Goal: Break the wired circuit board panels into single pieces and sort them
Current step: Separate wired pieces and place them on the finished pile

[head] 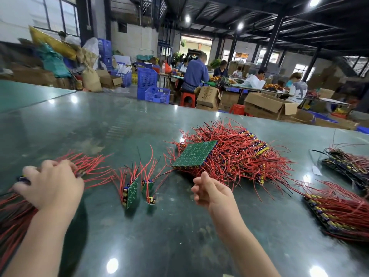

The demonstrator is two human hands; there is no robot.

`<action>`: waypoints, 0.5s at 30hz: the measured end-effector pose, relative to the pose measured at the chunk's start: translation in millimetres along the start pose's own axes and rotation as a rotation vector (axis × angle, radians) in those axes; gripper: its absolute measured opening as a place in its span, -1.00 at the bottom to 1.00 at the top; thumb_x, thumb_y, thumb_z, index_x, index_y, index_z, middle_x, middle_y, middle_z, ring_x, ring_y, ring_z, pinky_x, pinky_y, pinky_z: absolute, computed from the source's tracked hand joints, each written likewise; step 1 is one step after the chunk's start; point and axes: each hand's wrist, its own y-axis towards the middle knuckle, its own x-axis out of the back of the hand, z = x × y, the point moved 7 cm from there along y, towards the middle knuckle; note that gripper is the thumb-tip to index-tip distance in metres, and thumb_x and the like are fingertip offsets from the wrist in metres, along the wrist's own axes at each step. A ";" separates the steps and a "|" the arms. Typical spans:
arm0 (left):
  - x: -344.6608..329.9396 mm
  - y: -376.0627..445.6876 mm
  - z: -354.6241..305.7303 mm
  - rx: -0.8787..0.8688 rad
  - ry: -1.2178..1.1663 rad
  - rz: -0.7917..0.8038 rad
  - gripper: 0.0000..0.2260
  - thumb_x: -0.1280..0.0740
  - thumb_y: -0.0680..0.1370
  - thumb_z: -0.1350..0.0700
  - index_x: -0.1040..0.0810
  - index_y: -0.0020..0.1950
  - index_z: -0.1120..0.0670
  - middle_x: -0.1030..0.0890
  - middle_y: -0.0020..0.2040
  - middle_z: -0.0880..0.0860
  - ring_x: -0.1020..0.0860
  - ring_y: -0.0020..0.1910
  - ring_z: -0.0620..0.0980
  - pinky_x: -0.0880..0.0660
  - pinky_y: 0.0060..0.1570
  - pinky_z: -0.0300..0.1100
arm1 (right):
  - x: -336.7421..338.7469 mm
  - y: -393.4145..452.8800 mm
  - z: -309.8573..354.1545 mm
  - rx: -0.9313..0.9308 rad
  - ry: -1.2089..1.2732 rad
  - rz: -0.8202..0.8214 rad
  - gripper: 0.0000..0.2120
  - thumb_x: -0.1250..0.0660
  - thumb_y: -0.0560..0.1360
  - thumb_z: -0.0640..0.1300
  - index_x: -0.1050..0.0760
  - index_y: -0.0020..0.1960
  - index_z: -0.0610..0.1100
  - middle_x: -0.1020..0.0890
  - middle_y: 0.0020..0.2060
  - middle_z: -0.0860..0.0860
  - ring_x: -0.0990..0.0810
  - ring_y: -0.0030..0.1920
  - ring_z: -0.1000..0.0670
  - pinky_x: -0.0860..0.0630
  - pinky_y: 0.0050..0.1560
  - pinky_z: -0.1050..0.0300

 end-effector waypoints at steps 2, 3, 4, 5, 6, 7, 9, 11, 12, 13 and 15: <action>3.6 -7.6 -9.7 0.001 0.051 -0.048 -0.73 -0.44 0.35 0.28 -0.60 0.04 0.19 -0.48 0.12 0.31 -0.37 0.16 0.33 -0.35 0.19 0.18 | -1.7 -0.4 -1.2 -0.015 -0.032 0.017 -0.69 -0.27 0.45 0.09 -0.61 -0.24 -0.12 -0.60 -0.40 0.01 -0.48 -0.43 0.08 -0.45 -0.36 0.29; 9.9 -14.2 -24.8 -0.067 -0.002 -0.112 -0.74 -0.41 0.36 0.29 -0.60 0.04 0.19 -0.48 0.11 0.30 -0.37 0.14 0.33 -0.35 0.16 0.17 | -2.8 -0.6 -2.2 -0.022 -0.056 0.026 -0.70 -0.25 0.51 0.04 -0.60 -0.22 -0.13 -0.60 -0.41 0.02 -0.48 -0.44 0.09 -0.45 -0.36 0.30; 17.2 -24.1 -46.5 -0.197 -0.081 -0.165 -0.77 -0.36 0.37 0.26 -0.61 0.01 0.17 -0.52 0.07 0.28 -0.40 0.11 0.32 -0.32 0.12 0.14 | -4.3 -1.1 -2.6 -0.030 -0.080 0.036 -0.70 -0.22 0.56 0.00 -0.60 -0.21 -0.13 -0.60 -0.41 0.02 -0.48 -0.45 0.10 -0.44 -0.37 0.32; 20.9 -36.5 -70.0 -0.364 -0.162 -0.170 -0.79 -0.29 0.38 0.19 -0.63 -0.03 0.13 -0.55 0.02 0.23 -0.45 0.06 0.30 -0.29 0.10 0.09 | -6.2 -1.5 -2.9 -0.035 -0.101 0.047 -0.70 -0.20 0.58 -0.04 -0.59 -0.21 -0.14 -0.60 -0.42 0.03 -0.48 -0.46 0.11 -0.44 -0.37 0.32; 20.4 -50.9 -91.9 -0.544 -0.228 -0.127 -0.76 -0.23 0.37 0.13 -0.65 -0.08 0.08 -0.58 -0.01 0.16 -0.48 0.02 0.27 -0.28 0.08 0.05 | -7.8 -1.9 -2.9 -0.038 -0.119 0.056 -0.70 -0.19 0.60 -0.07 -0.59 -0.21 -0.14 -0.59 -0.43 0.04 -0.47 -0.47 0.12 -0.43 -0.37 0.32; 16.0 -66.8 -109.3 -0.712 -0.264 -0.060 -0.73 -0.19 0.36 0.10 -0.66 -0.11 0.03 -0.59 -0.01 0.08 -0.47 0.01 0.24 -0.29 0.06 0.04 | -8.6 -2.0 -3.0 -0.036 -0.137 0.063 -0.70 -0.19 0.60 -0.10 -0.59 -0.21 -0.15 -0.59 -0.44 0.05 -0.46 -0.48 0.13 -0.42 -0.37 0.32; -2.2 -95.2 -125.9 -0.937 -0.220 0.081 -0.68 -0.24 0.27 0.16 -0.67 -0.10 -0.09 -0.59 0.06 -0.04 -0.38 0.04 0.15 -0.30 0.00 0.04 | -9.5 -2.7 -2.4 -0.033 -0.165 0.070 -0.71 -0.19 0.61 -0.14 -0.58 -0.20 -0.15 -0.59 -0.45 0.05 -0.46 -0.48 0.14 -0.41 -0.36 0.32; -18.4 -111.4 -127.6 -1.038 -0.101 0.151 -0.64 -0.38 0.15 0.20 -0.67 -0.14 -0.14 -0.60 0.10 -0.06 -0.29 0.02 0.07 -0.38 -0.06 0.08 | -8.9 -2.4 -3.5 -0.032 -0.185 0.075 -0.72 -0.18 0.61 -0.18 -0.58 -0.20 -0.15 -0.58 -0.45 0.06 -0.45 -0.48 0.14 -0.40 -0.36 0.31; -23.0 -114.0 -126.2 -1.050 -0.055 0.158 -0.65 -0.47 0.11 0.20 -0.67 -0.19 -0.13 -0.62 0.09 -0.03 -0.29 0.00 0.07 -0.42 -0.11 0.10 | -9.6 -2.9 -3.8 -0.034 -0.198 0.080 -0.73 -0.18 0.61 -0.19 -0.58 -0.20 -0.15 -0.58 -0.45 0.06 -0.45 -0.48 0.14 -0.39 -0.36 0.31; -25.3 -113.1 -124.8 -1.041 -0.019 0.146 -0.64 -0.55 0.04 0.20 -0.66 -0.25 -0.12 -0.63 0.08 -0.01 -0.29 -0.01 0.07 -0.45 -0.17 0.12 | -10.6 -3.7 -4.3 -0.036 -0.216 0.087 -0.73 -0.18 0.60 -0.21 -0.58 -0.20 -0.15 -0.58 -0.44 0.06 -0.45 -0.48 0.14 -0.39 -0.36 0.31; -24.8 -108.7 -123.2 -1.009 0.033 0.111 -0.63 -0.62 -0.06 0.17 -0.61 -0.36 -0.09 -0.64 0.04 0.02 -0.31 -0.01 0.09 -0.45 -0.19 0.13 | -13.6 -4.8 -7.0 -0.041 -0.259 0.110 -0.74 -0.18 0.59 -0.24 -0.58 -0.20 -0.15 -0.58 -0.43 0.06 -0.45 -0.49 0.15 -0.38 -0.37 0.32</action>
